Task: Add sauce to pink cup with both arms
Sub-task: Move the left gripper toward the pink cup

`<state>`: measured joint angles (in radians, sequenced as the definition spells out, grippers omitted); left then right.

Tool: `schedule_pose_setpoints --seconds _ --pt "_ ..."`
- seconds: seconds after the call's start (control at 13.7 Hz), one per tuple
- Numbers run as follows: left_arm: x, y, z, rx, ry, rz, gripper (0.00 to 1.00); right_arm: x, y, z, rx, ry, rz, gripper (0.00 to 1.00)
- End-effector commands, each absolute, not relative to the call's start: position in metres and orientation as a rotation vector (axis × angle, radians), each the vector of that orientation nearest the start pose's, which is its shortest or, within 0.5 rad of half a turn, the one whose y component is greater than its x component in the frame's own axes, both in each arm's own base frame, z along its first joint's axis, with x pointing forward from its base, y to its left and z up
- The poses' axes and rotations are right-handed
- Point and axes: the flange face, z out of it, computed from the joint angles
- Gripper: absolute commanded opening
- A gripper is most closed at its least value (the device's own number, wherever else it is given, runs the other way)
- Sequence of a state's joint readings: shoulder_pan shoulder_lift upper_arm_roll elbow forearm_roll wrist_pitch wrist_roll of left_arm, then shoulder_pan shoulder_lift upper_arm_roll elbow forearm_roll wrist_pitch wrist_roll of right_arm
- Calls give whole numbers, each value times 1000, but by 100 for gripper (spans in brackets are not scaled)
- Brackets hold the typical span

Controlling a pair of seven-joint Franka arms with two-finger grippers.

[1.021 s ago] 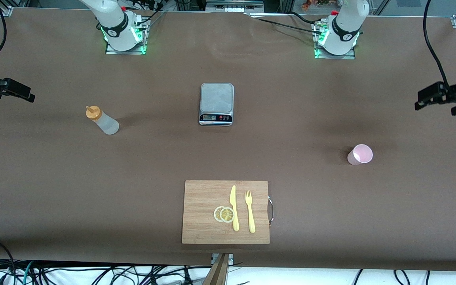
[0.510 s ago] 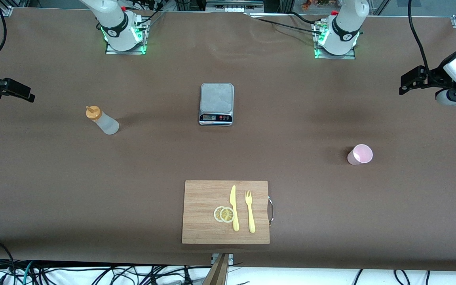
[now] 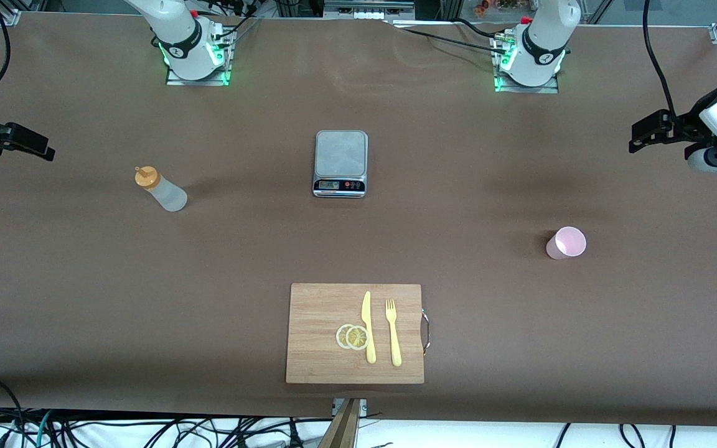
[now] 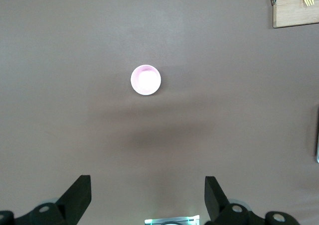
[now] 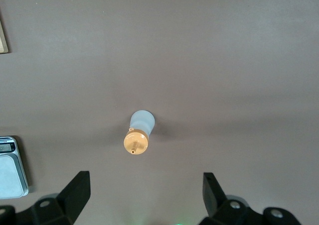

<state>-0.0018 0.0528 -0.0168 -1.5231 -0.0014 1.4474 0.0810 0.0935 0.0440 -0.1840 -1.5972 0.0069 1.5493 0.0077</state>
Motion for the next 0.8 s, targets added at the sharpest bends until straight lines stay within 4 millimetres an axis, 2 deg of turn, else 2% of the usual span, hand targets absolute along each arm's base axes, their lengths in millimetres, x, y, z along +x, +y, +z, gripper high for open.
schedule_pose_setpoints --seconds 0.0,0.29,0.36,0.51,0.66,0.73 --pt "559 -9 608 -3160 138 191 100 558 -49 589 -3120 140 128 100" --pt "560 -9 607 -3162 124 193 100 558 -49 589 -3120 140 128 100" --pt "562 -4 603 -3163 114 205 100 558 -49 589 -3121 140 125 100" --pt "570 -2 608 -3163 111 178 100 557 -49 589 -3120 140 128 100" --pt "579 7 595 -3153 95 212 100 558 -49 589 -3120 140 128 100" --pt "580 19 593 -3163 63 214 100 557 -49 588 -3120 140 130 100"
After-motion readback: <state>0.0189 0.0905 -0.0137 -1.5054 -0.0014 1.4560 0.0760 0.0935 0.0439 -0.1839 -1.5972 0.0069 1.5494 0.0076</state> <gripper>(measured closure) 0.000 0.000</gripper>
